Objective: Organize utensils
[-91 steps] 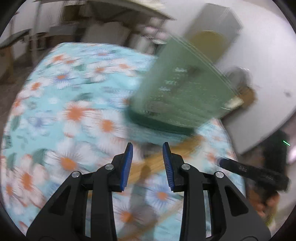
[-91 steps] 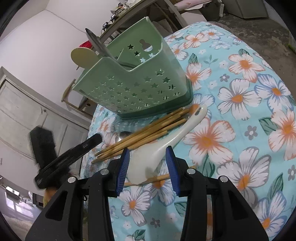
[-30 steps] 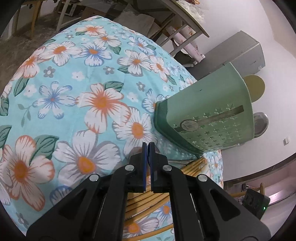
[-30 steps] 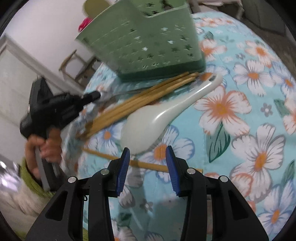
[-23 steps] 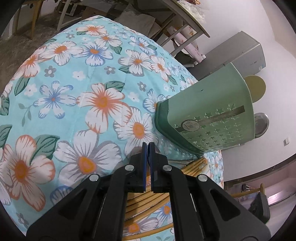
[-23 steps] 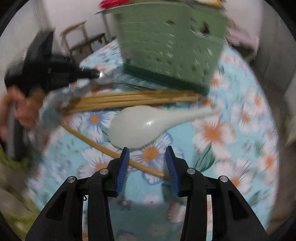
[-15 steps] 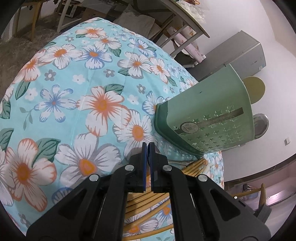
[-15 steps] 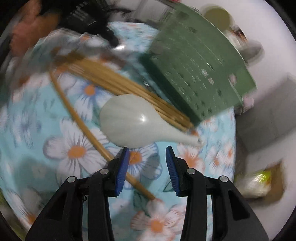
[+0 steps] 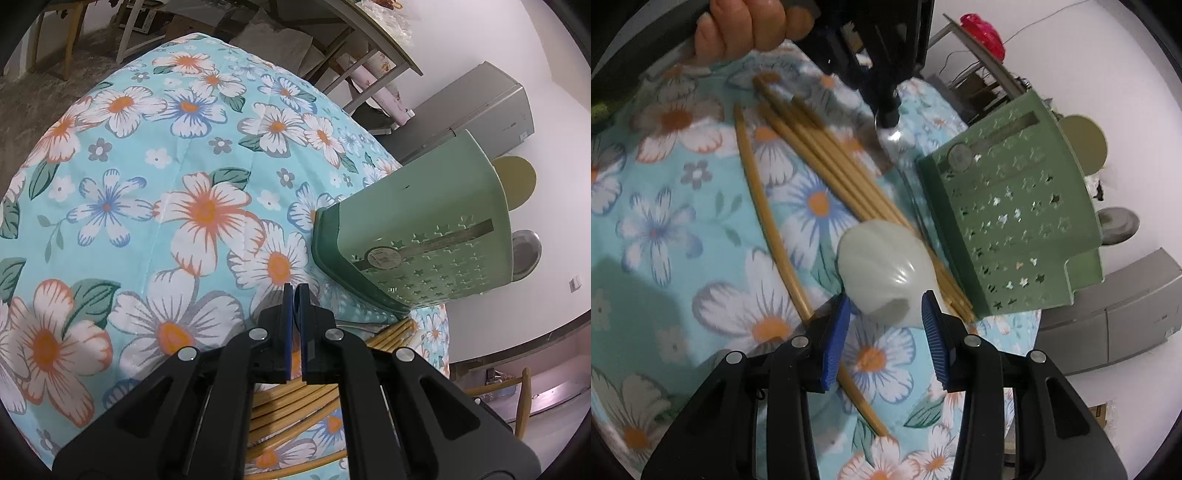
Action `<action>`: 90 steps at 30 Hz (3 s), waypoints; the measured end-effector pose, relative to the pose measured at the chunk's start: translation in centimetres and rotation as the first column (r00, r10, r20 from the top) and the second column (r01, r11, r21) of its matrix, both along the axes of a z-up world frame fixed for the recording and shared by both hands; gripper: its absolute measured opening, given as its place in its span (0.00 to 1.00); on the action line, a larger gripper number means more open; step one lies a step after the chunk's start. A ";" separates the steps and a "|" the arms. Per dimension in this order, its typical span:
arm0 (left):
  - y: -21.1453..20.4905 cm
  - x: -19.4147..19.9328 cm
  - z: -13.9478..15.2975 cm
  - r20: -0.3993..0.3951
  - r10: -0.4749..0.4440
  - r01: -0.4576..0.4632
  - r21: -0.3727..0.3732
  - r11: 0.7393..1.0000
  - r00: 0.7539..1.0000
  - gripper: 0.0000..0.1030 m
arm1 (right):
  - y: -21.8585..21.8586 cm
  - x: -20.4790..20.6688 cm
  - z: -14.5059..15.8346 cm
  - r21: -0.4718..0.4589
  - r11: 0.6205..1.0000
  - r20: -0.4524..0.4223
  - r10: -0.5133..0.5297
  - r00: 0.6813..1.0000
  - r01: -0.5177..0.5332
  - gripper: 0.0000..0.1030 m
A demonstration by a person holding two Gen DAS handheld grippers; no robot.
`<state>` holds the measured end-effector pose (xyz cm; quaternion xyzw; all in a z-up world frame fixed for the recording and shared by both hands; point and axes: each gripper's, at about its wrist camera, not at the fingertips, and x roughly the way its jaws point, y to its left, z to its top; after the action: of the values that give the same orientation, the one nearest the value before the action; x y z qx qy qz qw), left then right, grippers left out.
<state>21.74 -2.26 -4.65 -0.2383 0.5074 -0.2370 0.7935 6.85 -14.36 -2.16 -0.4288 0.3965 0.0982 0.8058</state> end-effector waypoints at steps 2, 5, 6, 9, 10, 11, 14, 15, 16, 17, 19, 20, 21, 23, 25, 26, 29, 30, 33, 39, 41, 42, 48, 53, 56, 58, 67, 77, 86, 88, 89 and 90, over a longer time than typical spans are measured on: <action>0.0 0.0 0.0 0.001 0.001 -0.001 0.001 1.000 1.000 0.02 | 0.3 0.0 0.1 0.024 1.000 0.008 -0.005 1.000 0.005 0.39; 0.0 0.0 0.0 -0.001 0.003 -0.003 0.000 1.000 1.000 0.02 | 0.6 0.5 0.2 0.048 0.999 0.012 -0.007 1.000 0.007 0.39; 0.0 0.1 0.0 -0.002 0.004 -0.004 0.000 1.000 1.000 0.02 | 0.8 0.2 0.4 0.052 0.999 0.014 -0.004 1.000 0.003 0.39; 0.0 0.1 0.0 -0.003 0.004 -0.004 0.000 1.000 1.000 0.02 | 1.5 0.8 0.2 0.041 0.999 0.019 0.006 1.000 -0.007 0.39; 0.0 0.1 0.0 -0.003 0.004 -0.004 0.001 1.000 1.000 0.02 | 1.6 1.2 0.0 0.032 0.999 0.025 0.005 1.000 -0.006 0.42; 0.0 0.1 0.0 -0.003 0.005 -0.005 0.000 1.000 1.000 0.02 | 1.9 1.6 -0.3 0.008 1.000 0.041 -0.002 0.999 0.001 0.45; 0.0 0.1 -0.1 -0.004 0.006 -0.006 -0.001 1.000 1.000 0.02 | 2.1 2.6 -1.0 -0.011 1.000 0.054 -0.020 0.998 0.021 0.46; 0.0 0.1 -0.1 -0.005 0.006 -0.006 -0.002 1.000 1.000 0.02 | 2.2 2.7 -1.0 -0.011 1.000 0.059 -0.024 0.998 0.024 0.46; 0.1 0.1 -0.1 -0.005 0.006 -0.006 -0.002 1.000 1.000 0.02 | 2.4 2.9 -1.0 -0.015 0.999 0.066 -0.031 0.997 0.032 0.46; 0.1 0.1 -0.1 -0.004 0.005 -0.005 -0.003 1.000 1.000 0.02 | 2.5 2.8 -0.9 -0.018 0.999 0.076 -0.037 0.996 0.038 0.46; 0.1 0.1 -0.1 -0.001 0.005 -0.005 -0.003 1.000 1.000 0.02 | 2.6 2.7 -0.8 -0.024 0.998 0.095 -0.051 0.994 0.054 0.43; 0.1 0.1 -0.1 0.002 0.005 -0.005 -0.003 1.000 1.000 0.02 | 2.7 2.5 -0.8 -0.032 0.998 0.108 -0.056 0.993 0.060 0.34; 0.0 0.0 -0.1 0.006 0.005 -0.005 -0.003 1.000 1.000 0.02 | 2.7 2.4 -0.8 -0.039 0.997 0.114 -0.060 0.992 0.065 0.29; 0.1 -0.1 0.3 0.026 0.007 -0.007 0.001 1.000 1.000 0.02 | 2.9 1.8 -0.5 -0.046 0.996 0.134 -0.073 0.988 0.080 0.17; 0.2 -0.4 1.0 0.057 0.009 -0.010 0.008 1.000 0.998 0.01 | 2.8 1.4 -0.1 -0.047 0.995 0.159 -0.079 0.984 0.088 0.08; 0.1 -0.7 1.5 0.079 0.008 -0.009 0.014 1.000 0.997 0.01 | 2.7 1.2 0.3 -0.044 0.994 0.176 -0.086 0.981 0.095 0.03; 0.2 -1.6 3.3 0.158 -0.002 -0.006 0.049 0.999 0.987 0.01 | 2.3 0.5 1.9 0.000 0.992 0.226 -0.121 0.967 0.124 0.02; 0.3 -1.9 3.9 0.179 -0.007 -0.003 0.058 0.998 0.984 0.01 | 2.2 0.4 2.3 0.013 0.991 0.239 -0.132 0.962 0.133 0.02; 0.6 -3.3 6.4 0.266 -0.018 -0.007 0.093 0.996 0.964 0.01 | 1.3 0.2 4.4 0.074 0.982 0.288 -0.186 0.939 0.172 0.01; 2.6 -6.0 12.6 0.439 -0.019 -0.024 0.090 0.996 0.898 0.01 | -0.5 0.7 6.8 0.177 0.958 0.315 -0.274 0.909 0.227 0.01; 3.4 -6.8 14.9 0.493 -0.009 -0.030 0.071 0.997 0.870 0.01 | -1.0 0.7 7.1 0.207 0.949 0.308 -0.294 0.905 0.238 0.01; 3.7 -7.0 15.9 0.514 0.001 -0.033 0.053 0.998 0.858 0.01 | -1.1 0.4 7.2 0.217 0.946 0.306 -0.300 0.904 0.241 0.01; 4.2 -7.2 19.8 0.611 0.036 -0.051 0.008 0.999 0.791 0.01 | -0.9 -0.1 7.1 0.253 0.936 0.293 -0.316 0.902 0.246 0.01; 1.7 -6.1 21.1 0.681 -0.024 -0.089 0.130 0.988 0.732 0.01 | -1.0 -0.6 7.4 0.275 0.928 0.287 -0.329 0.899 0.252 0.01; -0.8 -6.0 21.4 0.729 -0.106 -0.142 0.270 0.952 0.677 0.01 | -1.2 -0.7 7.5 0.285 0.923 0.281 -0.339 0.898 0.259 0.01; -2.9 -5.9 21.1 0.747 -0.186 -0.178 0.379 0.908 0.639 0.01 | -1.3 -0.7 7.4 0.290 0.920 0.278 -0.344 0.897 0.263 0.01; -7.8 -3.7 19.1 0.735 -0.290 -0.135 0.459 0.878 0.613 0.03 | -1.4 -0.8 6.8 0.301 0.913 0.251 -0.354 0.901 0.275 0.01; -5.9 -2.5 18.4 0.726 -0.179 -0.108 0.329 0.938 0.664 0.28 | -2.3 -0.1 5.3 0.324 0.891 0.161 -0.382 0.910 0.317 0.17; -3.2 -2.9 15.5 0.648 -0.141 -0.103 0.323 0.941 0.749 0.41 | -2.0 1.6 2.3 0.248 0.899 0.047 -0.383 0.923 0.360 0.44; -2.7 -2.9 14.7 0.626 -0.129 -0.108 0.326 0.939 0.769 0.42 | -1.5 2.2 1.7 0.222 0.908 0.019 -0.368 0.930 0.355 0.49; -2.3 -2.9 14.1 0.611 -0.119 -0.111 0.325 0.939 0.783 0.42 | -1.1 2.5 1.2 0.206 0.913 0.007 -0.360 0.933 0.351 0.53; -2.1 -2.9 13.8 0.602 -0.113 -0.112 0.323 0.940 0.790 0.42 | -0.8 2.8 0.8 0.188 0.917 -0.001 -0.358 0.934 0.352 0.54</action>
<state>18.89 -4.34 9.13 -0.0070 0.2561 -0.2096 0.9436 9.64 -15.11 -1.39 -0.2747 0.4431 -0.0204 0.8531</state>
